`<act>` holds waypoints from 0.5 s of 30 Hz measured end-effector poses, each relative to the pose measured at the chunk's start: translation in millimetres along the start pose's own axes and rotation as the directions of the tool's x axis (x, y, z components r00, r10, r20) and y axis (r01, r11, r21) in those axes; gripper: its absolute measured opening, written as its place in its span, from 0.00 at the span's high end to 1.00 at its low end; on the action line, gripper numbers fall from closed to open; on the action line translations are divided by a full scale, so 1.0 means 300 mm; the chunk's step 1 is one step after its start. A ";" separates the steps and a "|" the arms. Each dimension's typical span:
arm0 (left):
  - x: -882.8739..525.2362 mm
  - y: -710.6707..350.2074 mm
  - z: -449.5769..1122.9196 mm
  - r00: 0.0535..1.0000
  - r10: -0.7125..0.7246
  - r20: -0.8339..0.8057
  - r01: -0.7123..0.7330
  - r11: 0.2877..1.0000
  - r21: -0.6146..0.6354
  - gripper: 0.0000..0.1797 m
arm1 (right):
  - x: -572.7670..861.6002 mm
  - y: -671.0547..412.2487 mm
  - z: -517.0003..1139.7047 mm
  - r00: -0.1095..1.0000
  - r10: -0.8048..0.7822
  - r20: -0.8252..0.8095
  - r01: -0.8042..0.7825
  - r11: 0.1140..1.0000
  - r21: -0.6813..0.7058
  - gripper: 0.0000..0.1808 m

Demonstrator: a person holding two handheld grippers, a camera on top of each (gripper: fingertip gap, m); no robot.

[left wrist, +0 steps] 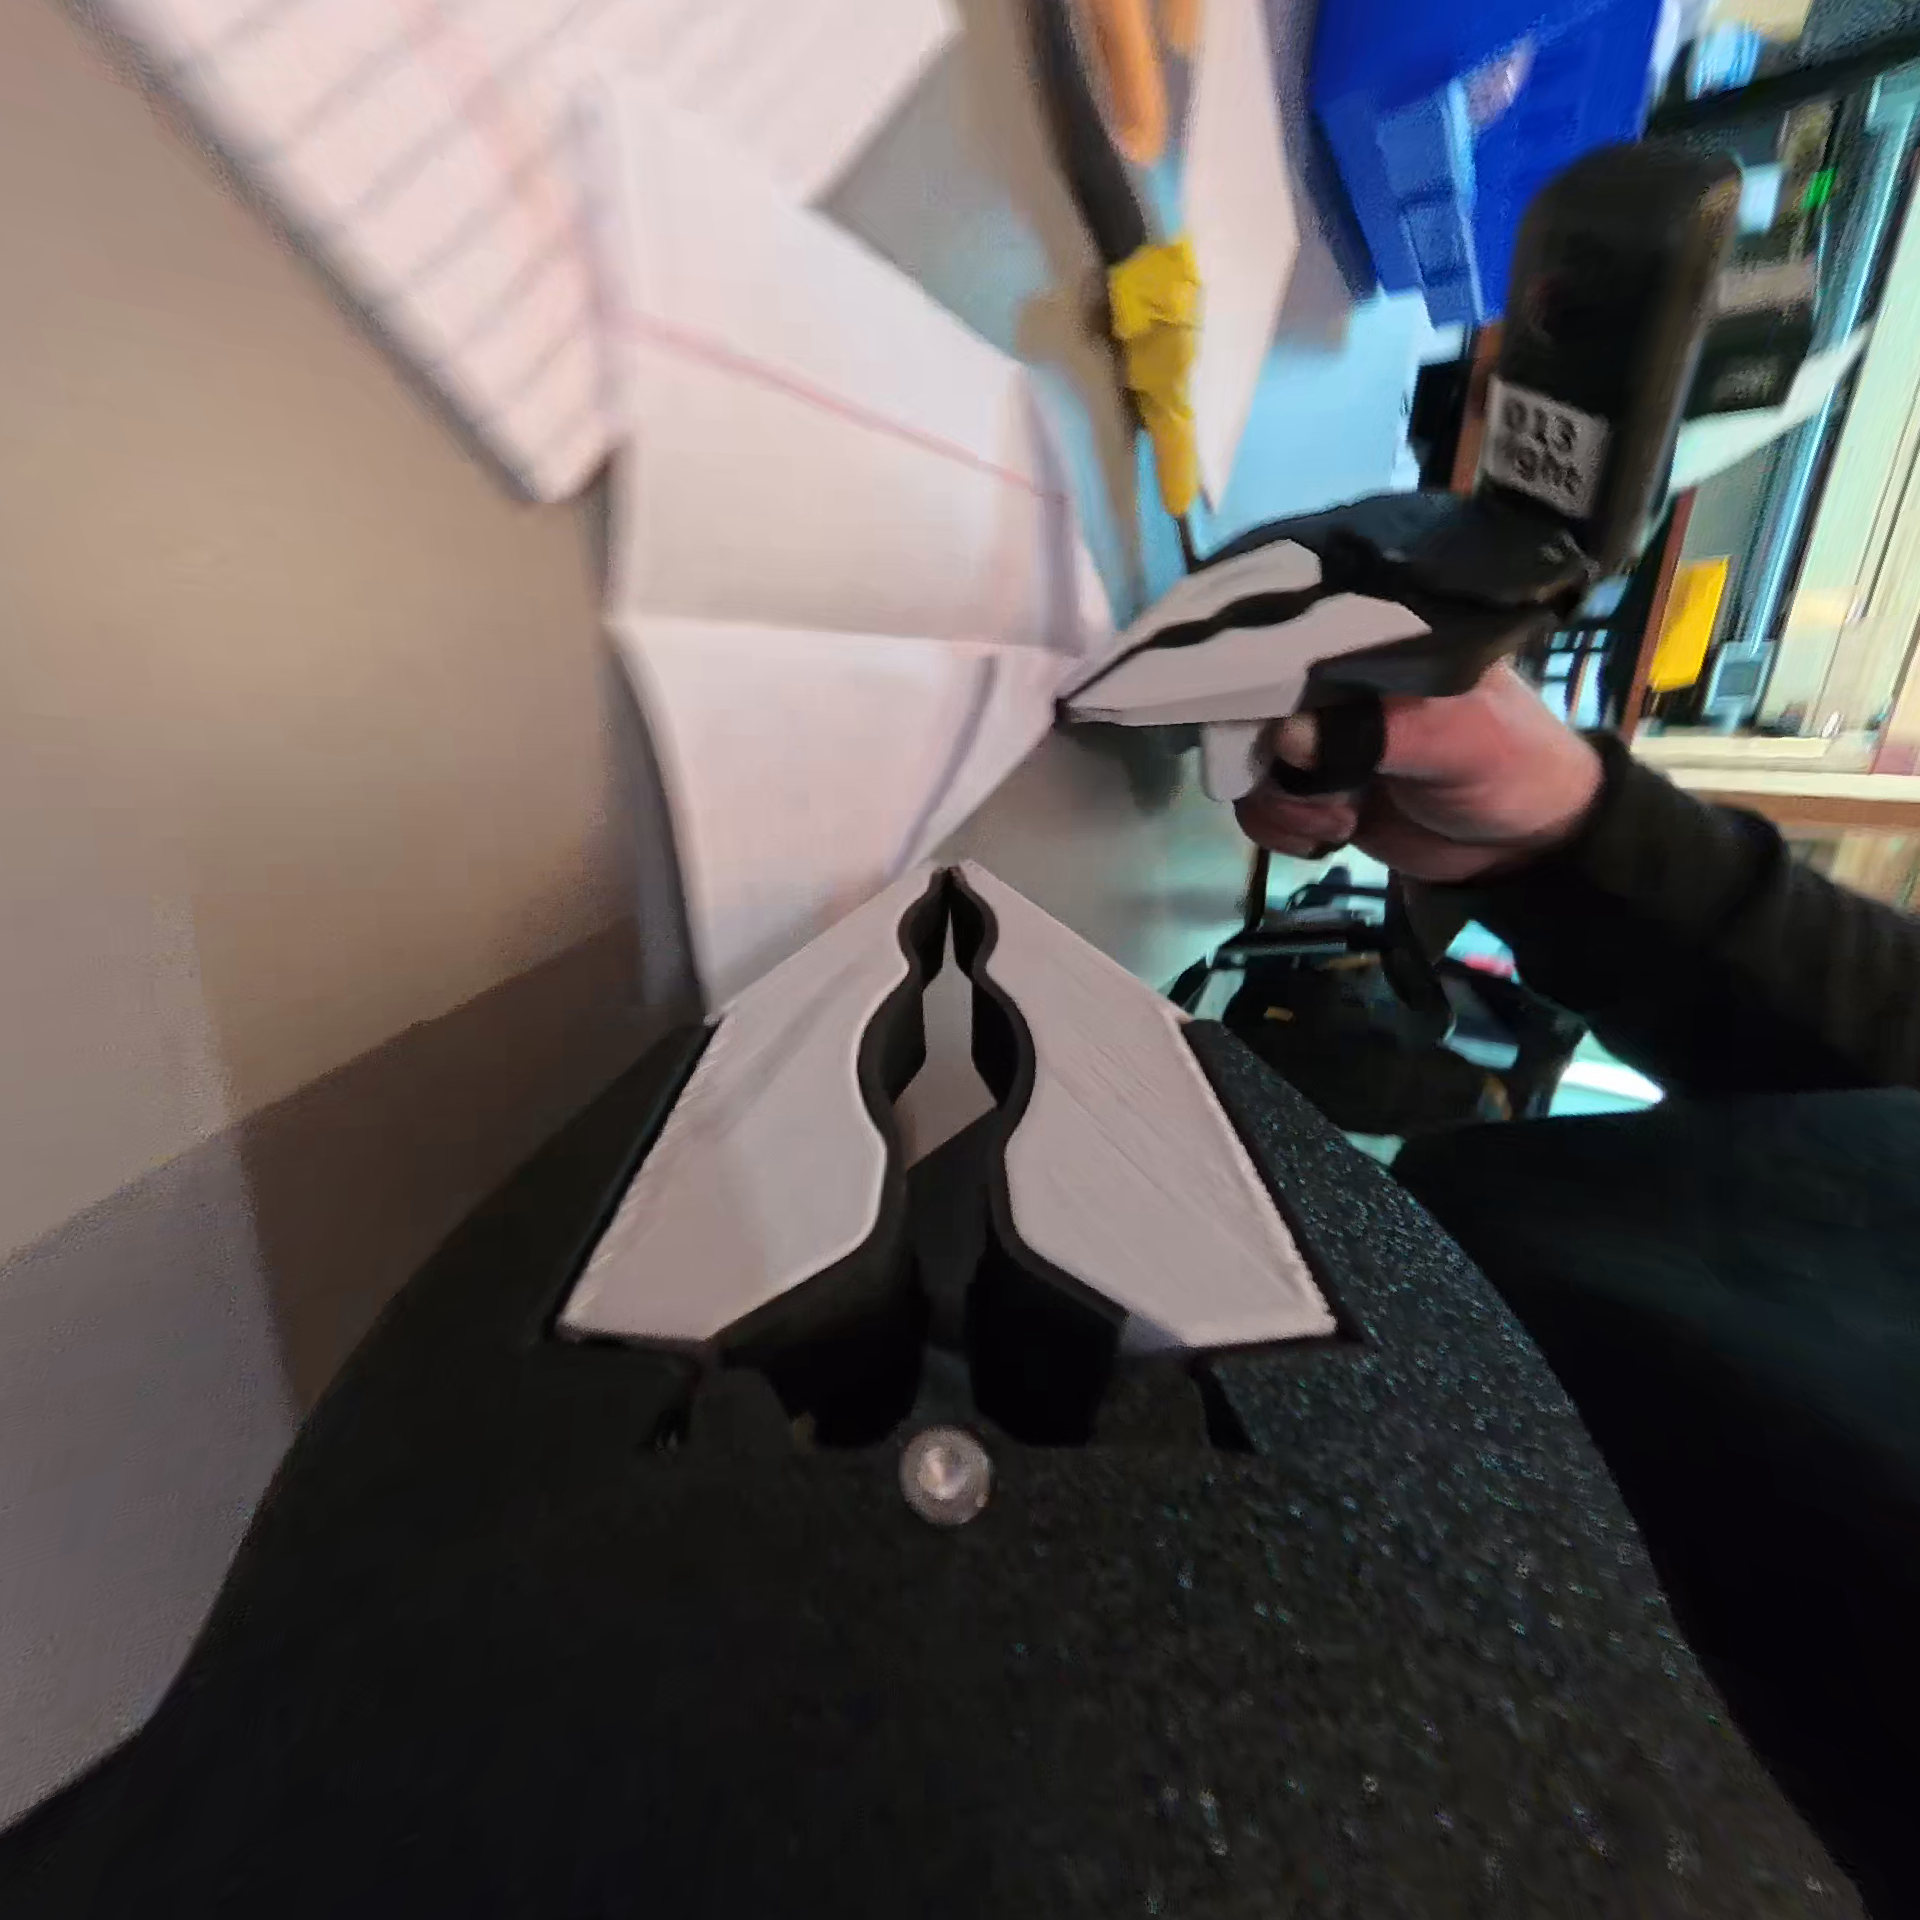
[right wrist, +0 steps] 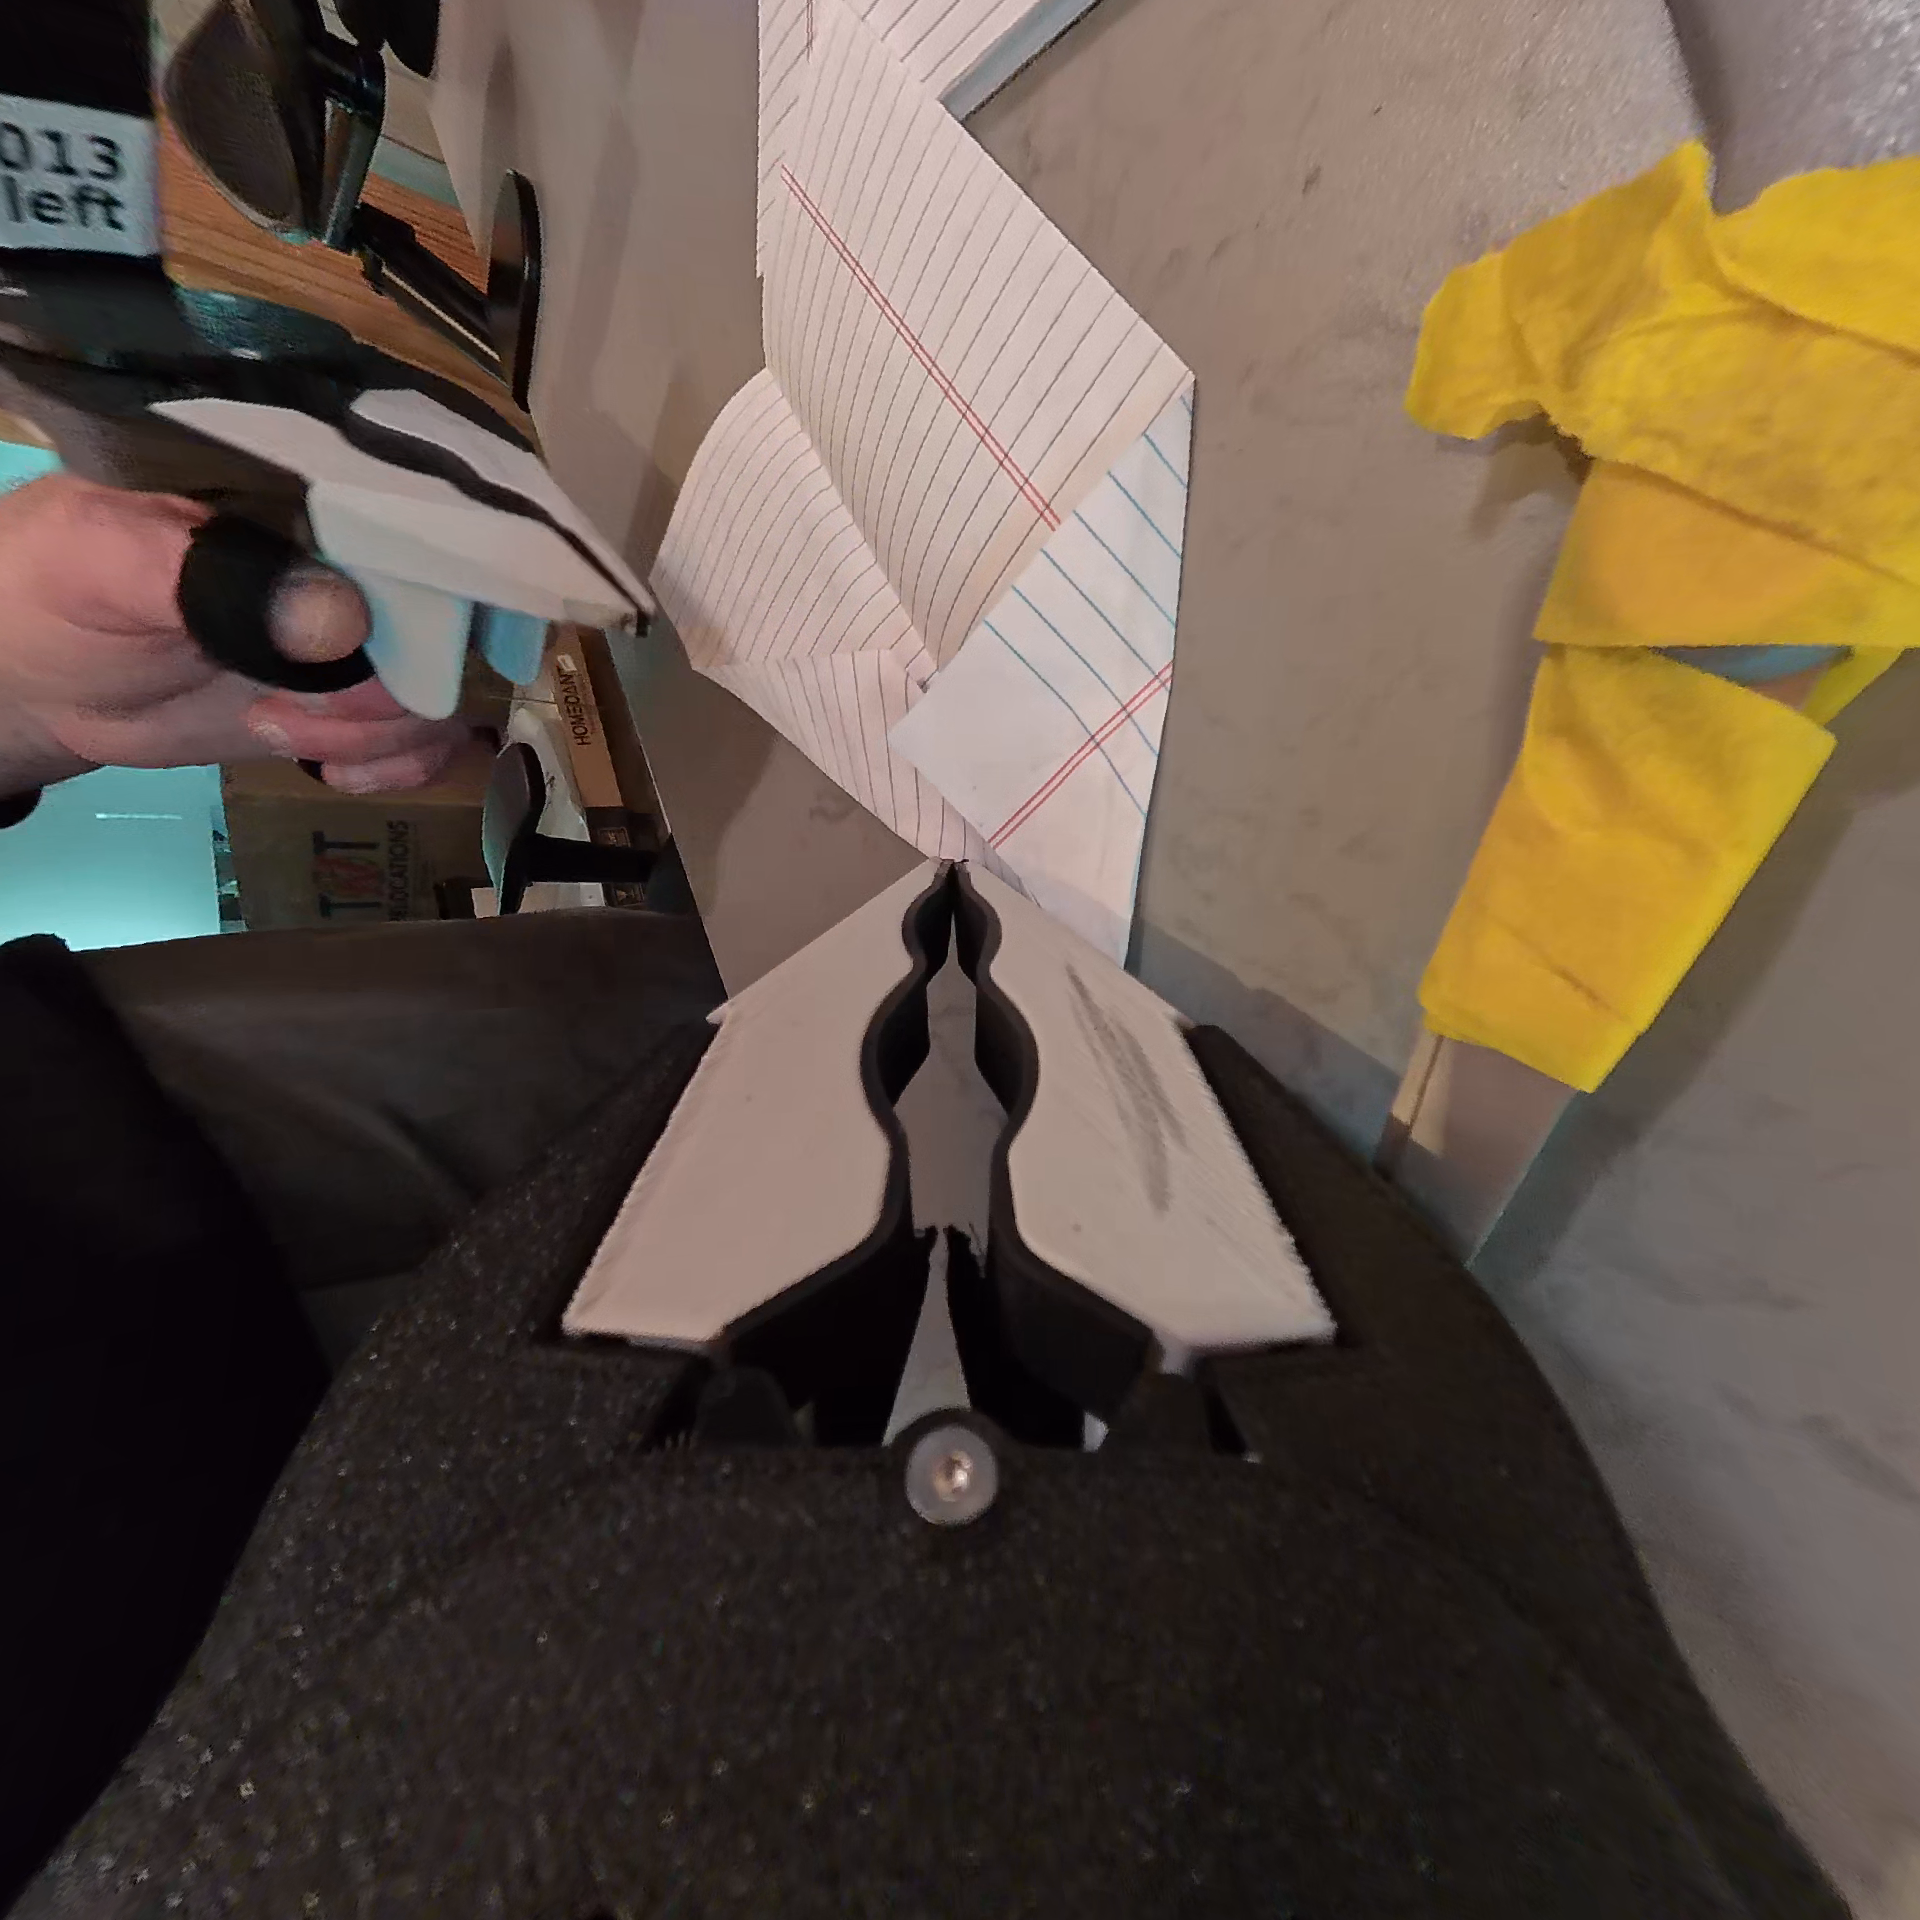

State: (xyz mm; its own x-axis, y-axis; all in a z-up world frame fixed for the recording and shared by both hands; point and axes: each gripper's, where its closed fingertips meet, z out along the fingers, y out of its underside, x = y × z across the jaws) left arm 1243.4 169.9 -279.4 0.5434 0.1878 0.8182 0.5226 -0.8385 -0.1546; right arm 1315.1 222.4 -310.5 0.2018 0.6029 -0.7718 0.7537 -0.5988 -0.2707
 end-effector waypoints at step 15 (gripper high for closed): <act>0.029 0.046 0.214 0.996 0.068 0.053 -0.056 0.978 -0.203 1.00 | 0.007 -0.001 -0.011 0.999 0.046 0.015 -0.046 0.999 0.013 1.00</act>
State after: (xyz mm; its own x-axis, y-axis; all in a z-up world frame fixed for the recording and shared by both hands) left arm 1297.6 192.7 -309.9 0.6120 0.1569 0.7751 0.3469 -0.9340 -0.0848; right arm 1317.5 225.7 -310.2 0.2269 0.5671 -0.7918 0.7354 -0.6328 -0.2424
